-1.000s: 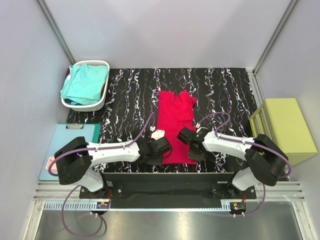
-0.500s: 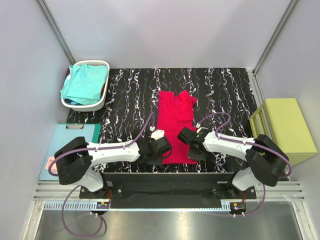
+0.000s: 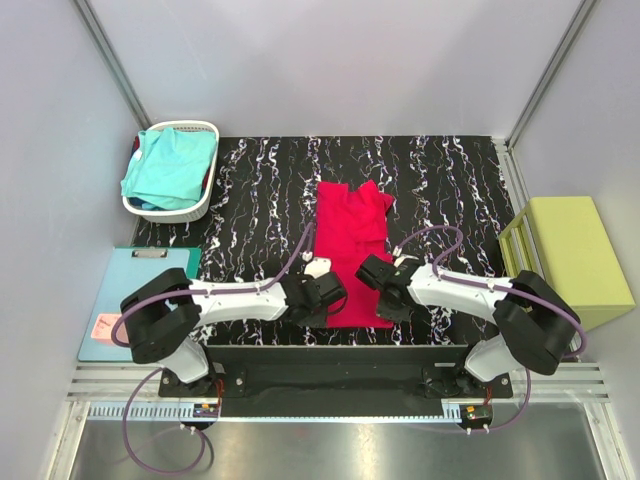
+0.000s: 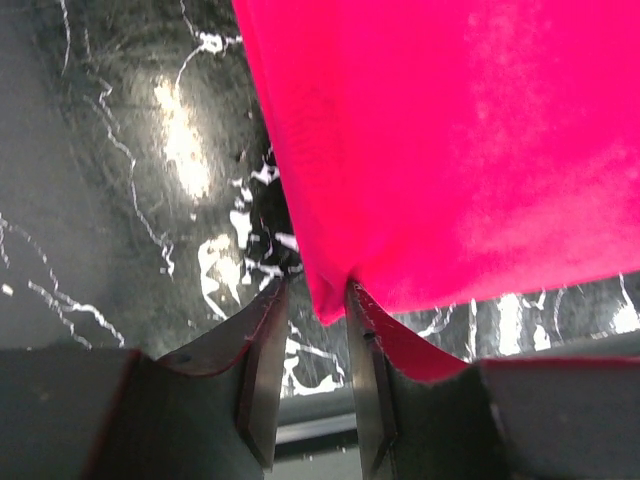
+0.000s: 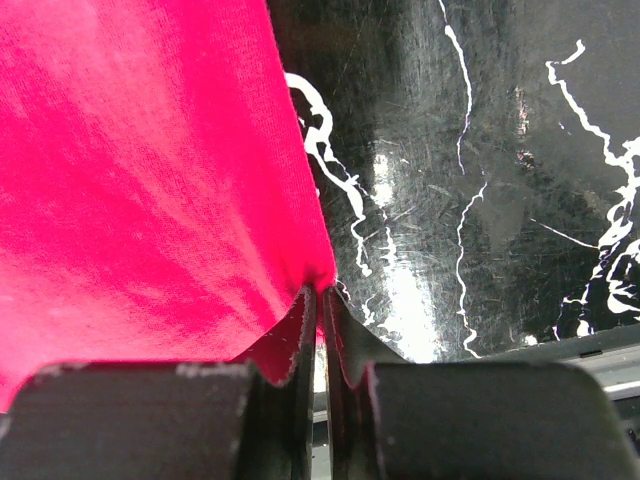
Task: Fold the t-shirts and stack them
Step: Grab one side of the 2/3 rectangular tshirt with both arms, then fold the long partially folded tshirt into a neat square
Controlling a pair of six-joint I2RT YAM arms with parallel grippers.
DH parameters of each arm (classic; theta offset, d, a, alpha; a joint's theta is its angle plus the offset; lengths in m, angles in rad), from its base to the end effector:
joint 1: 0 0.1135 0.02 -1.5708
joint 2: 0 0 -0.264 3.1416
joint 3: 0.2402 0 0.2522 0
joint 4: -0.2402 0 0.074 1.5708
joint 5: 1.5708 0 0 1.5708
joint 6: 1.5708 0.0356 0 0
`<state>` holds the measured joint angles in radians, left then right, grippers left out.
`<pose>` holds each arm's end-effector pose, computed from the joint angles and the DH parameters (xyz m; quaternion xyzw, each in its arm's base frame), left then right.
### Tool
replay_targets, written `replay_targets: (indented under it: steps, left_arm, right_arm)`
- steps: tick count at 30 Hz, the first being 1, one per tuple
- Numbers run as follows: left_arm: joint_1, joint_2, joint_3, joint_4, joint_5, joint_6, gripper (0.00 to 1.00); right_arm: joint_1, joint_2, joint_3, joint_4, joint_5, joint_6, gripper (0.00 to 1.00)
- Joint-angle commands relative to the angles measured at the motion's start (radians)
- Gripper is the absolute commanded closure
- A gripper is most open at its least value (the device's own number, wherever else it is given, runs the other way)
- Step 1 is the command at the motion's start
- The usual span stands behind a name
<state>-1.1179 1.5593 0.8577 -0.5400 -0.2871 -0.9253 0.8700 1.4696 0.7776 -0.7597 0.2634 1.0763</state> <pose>0.1306 -0.2453 0.1629 0.0706 0.9741 -0.0647 0.2050 0.1574 0.1722 0.1584 0.1097 0.9835 -0.0250 0.1416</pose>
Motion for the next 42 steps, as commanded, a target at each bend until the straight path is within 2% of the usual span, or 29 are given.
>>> replay_targets:
  steps: [1, 5, 7, 10, 11, 12, 19, 24, 35, 42]
  left_arm:
    - [0.02, 0.035, 0.027, 0.064, 0.003, 0.028, 0.67]
    - [0.02, 0.033, 0.024, 0.064, 0.009, 0.025, 0.73]
    - [0.02, 0.022, 0.018, 0.06, 0.009, 0.017, 0.83]
    - [0.02, -0.001, 0.007, 0.048, 0.008, 0.011, 0.91]
    - [0.021, -0.007, 0.003, 0.038, 0.008, 0.009, 0.98]
    - [0.02, -0.022, 0.0, 0.035, 0.008, 0.009, 1.0]
    - [0.02, -0.119, -0.005, -0.009, -0.014, 0.002, 1.0]
    - [0.018, -0.168, 0.047, -0.066, -0.043, 0.006, 1.0]
    - [0.039, -0.143, 0.161, -0.129, -0.087, 0.046, 1.0]
    - [0.095, -0.133, 0.216, -0.144, -0.109, 0.089, 1.0]
  right_arm:
    - [0.014, 0.008, -0.044, -0.053, -0.024, 0.01, 0.91]
    - [0.014, 0.0, -0.051, -0.055, -0.027, 0.011, 0.92]
    - [0.012, -0.005, -0.051, -0.056, -0.027, 0.011, 0.94]
    - [0.012, -0.011, -0.047, -0.061, -0.024, 0.016, 1.0]
    - [0.014, -0.011, -0.044, -0.064, -0.023, 0.016, 1.0]
    - [0.012, -0.014, -0.041, -0.066, -0.023, 0.016, 1.0]
    - [0.012, -0.049, 0.031, -0.141, 0.026, 0.019, 1.0]
    - [0.012, -0.057, 0.095, -0.181, 0.062, -0.001, 1.0]
    - [0.011, -0.02, 0.213, -0.214, 0.128, -0.059, 1.0]
    - [-0.011, 0.001, 0.293, -0.237, 0.177, -0.104, 1.0]
